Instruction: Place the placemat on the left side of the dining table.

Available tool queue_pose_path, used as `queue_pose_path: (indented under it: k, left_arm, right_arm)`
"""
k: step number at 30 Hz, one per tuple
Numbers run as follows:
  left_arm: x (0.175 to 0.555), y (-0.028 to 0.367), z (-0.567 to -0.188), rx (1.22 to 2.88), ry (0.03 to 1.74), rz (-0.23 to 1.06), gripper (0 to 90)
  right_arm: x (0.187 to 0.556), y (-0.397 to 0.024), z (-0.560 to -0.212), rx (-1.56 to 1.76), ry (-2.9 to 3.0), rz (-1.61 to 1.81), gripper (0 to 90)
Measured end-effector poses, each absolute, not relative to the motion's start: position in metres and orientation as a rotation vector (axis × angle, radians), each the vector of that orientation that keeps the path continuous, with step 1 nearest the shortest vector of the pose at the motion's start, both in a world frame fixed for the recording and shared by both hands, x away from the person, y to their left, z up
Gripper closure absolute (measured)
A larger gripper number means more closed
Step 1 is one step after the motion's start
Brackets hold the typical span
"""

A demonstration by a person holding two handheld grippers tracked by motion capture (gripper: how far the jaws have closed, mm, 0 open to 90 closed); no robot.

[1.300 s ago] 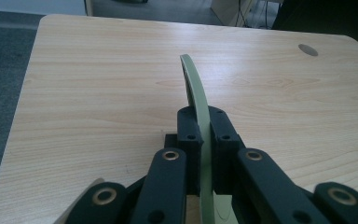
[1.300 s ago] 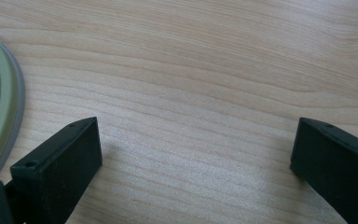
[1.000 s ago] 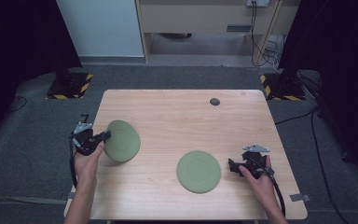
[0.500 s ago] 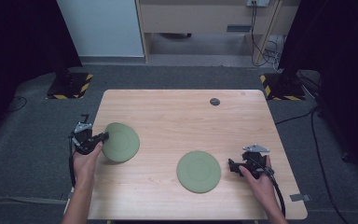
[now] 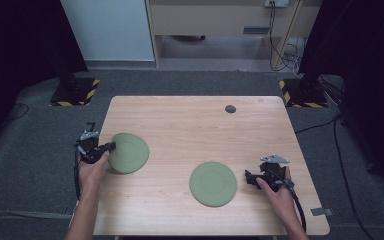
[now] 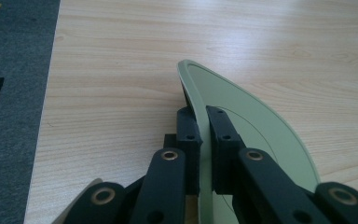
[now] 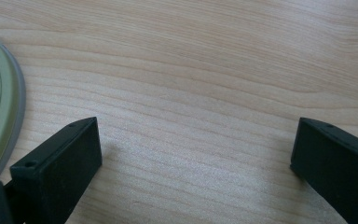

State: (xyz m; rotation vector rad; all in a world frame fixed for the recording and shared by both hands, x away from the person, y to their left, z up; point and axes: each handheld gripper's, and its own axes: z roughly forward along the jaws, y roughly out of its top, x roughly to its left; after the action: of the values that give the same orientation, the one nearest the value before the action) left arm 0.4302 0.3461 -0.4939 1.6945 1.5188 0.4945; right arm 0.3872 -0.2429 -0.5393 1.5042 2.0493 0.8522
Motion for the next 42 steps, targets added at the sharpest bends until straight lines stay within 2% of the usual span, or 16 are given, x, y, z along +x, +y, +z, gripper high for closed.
queue_pose_path:
  k: [18,20,22,24,27,35,42]
  left_arm:
    - [0.434,0.349,-0.497,1.731,1.545,0.561,72.3]
    - [0.435,0.348,-0.496,1.735,1.550,0.600,63.7]
    - [0.435,0.347,-0.495,1.729,1.542,0.629,48.7]
    - [0.436,0.346,-0.492,1.724,1.537,0.643,38.0]
    - [0.438,0.343,-0.489,1.738,1.523,0.614,28.2]
    - [0.437,0.334,-0.484,1.746,1.487,0.581,8.7]
    - [0.433,0.327,-0.482,1.763,1.447,0.535,3.7]
  right_arm:
    - [0.386,-0.243,-0.539,1.501,2.051,0.853,2.0]
    - [0.386,-0.243,-0.539,1.502,2.051,0.853,2.0]
    - [0.386,-0.243,-0.539,1.502,2.050,0.853,2.0]
    - [0.386,-0.243,-0.539,1.502,2.050,0.854,2.0]
    - [0.386,-0.243,-0.539,1.502,2.050,0.853,2.0]
    - [0.386,-0.243,-0.539,1.501,2.050,0.853,2.0]
    - [0.386,-0.242,-0.539,1.504,2.048,0.853,2.0]
